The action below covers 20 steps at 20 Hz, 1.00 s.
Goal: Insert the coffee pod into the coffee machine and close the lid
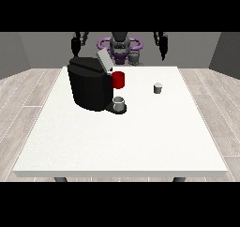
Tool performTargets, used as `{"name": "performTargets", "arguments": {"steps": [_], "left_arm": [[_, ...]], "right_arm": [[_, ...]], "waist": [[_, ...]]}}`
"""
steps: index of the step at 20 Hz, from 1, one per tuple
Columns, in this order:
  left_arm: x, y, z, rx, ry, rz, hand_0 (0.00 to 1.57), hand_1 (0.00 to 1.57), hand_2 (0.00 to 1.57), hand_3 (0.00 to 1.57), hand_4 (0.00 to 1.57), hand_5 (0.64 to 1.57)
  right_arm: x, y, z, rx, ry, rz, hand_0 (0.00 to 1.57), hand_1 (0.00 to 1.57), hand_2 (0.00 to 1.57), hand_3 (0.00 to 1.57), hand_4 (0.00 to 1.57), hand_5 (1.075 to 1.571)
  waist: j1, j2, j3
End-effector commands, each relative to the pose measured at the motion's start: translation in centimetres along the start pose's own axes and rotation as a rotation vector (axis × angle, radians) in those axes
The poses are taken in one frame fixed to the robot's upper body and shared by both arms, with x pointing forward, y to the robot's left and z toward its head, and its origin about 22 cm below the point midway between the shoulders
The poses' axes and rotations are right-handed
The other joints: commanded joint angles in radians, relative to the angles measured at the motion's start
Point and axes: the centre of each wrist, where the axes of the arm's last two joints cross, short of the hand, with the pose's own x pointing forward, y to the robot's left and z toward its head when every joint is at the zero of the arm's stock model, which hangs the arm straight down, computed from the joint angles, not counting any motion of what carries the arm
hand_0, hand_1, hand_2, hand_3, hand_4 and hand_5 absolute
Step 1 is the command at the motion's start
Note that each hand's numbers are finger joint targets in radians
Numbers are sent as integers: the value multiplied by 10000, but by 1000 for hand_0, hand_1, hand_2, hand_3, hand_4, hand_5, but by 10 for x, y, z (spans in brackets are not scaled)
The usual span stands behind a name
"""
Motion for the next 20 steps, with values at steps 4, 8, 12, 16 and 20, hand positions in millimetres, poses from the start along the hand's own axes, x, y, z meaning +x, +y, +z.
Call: {"name": "performTargets", "arguments": {"steps": [4, 8, 12, 16, 20], "left_arm": [[-8, 14, 12, -625, -614, 219, 0, 0, 0, 0, 319, 1571], [-9, 26, 13, -618, -1209, 603, 0, 0, 0, 0, 304, 1571], [-29, 22, 20, -780, -1315, -218, 0, 0, 0, 0, 240, 1571], [3, 34, 0, -1017, -1353, -1424, 0, 0, 0, 0, 213, 1571], [13, 48, -27, -696, -823, -2328, 0, 0, 0, 0, 0, 1571]], "right_arm": [[-29, -21, 17, -274, 1012, 138, 0, 0, 0, 0, 128, 1571], [-13, -21, 13, -1991, 416, -259, 0, 0, 0, 0, 109, 1571], [-36, -3, 22, -1956, 165, -128, 0, 0, 0, 0, 145, 1571], [-33, -13, 14, -2211, 420, -175, 0, 0, 0, 0, 169, 1571], [-12, -5, 0, -1460, -26, -184, 0, 0, 0, 0, 134, 1571]], "waist": [[374, -198, -275], [51, -630, -278], [220, -213, -275], [233, -191, -271], [-349, 180, -273]]}}
